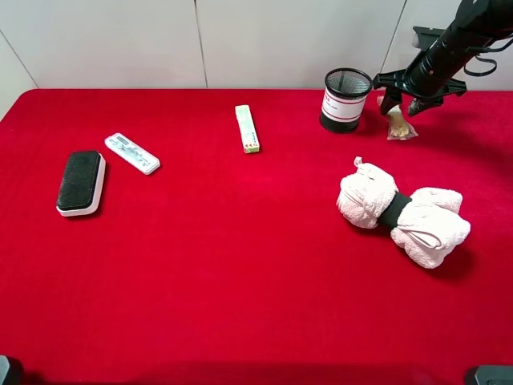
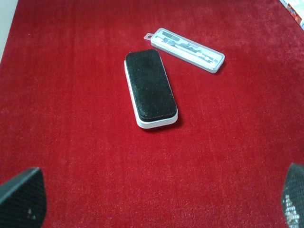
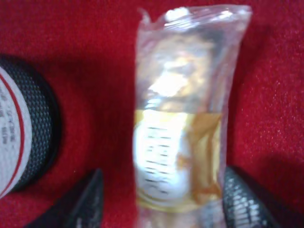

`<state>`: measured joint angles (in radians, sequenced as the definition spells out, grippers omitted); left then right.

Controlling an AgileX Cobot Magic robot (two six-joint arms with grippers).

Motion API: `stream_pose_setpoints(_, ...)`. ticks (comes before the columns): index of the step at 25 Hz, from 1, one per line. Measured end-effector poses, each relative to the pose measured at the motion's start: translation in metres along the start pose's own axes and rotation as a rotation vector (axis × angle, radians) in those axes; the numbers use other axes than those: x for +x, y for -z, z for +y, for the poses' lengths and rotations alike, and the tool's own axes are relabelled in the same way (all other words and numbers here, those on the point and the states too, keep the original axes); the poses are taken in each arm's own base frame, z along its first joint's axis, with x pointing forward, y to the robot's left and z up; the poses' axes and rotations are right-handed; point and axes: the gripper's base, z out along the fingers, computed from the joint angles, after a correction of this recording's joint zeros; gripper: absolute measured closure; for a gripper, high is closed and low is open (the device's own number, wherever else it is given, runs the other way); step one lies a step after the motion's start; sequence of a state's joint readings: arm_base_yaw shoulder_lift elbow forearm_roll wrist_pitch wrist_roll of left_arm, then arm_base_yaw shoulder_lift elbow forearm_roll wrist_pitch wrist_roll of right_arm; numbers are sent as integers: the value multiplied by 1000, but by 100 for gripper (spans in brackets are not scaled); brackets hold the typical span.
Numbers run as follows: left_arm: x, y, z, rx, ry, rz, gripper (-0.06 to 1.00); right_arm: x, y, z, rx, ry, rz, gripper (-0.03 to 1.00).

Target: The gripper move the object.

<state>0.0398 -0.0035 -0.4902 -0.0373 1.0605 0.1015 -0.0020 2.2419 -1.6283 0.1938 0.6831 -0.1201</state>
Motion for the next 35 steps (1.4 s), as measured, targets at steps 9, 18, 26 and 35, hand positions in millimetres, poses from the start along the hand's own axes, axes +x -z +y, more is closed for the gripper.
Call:
stream_pose_setpoints(9, 0, 0, 0, 0, 0, 0, -4, -2, 5, 1, 0, 1, -11, 52)
stream_pose_setpoints(18, 0, 0, 0, 0, 0, 0, -4, -5, 40, 6, -12, 12, -9, 51)
stream_pose_setpoints(26, 0, 0, 0, 0, 0, 0, -4, -3, 66, 10, -19, 17, 35, 30)
stream_pose_setpoints(35, 0, 0, 0, 0, 0, 0, -4, 7, 92, 13, -17, -12, 137, 27)
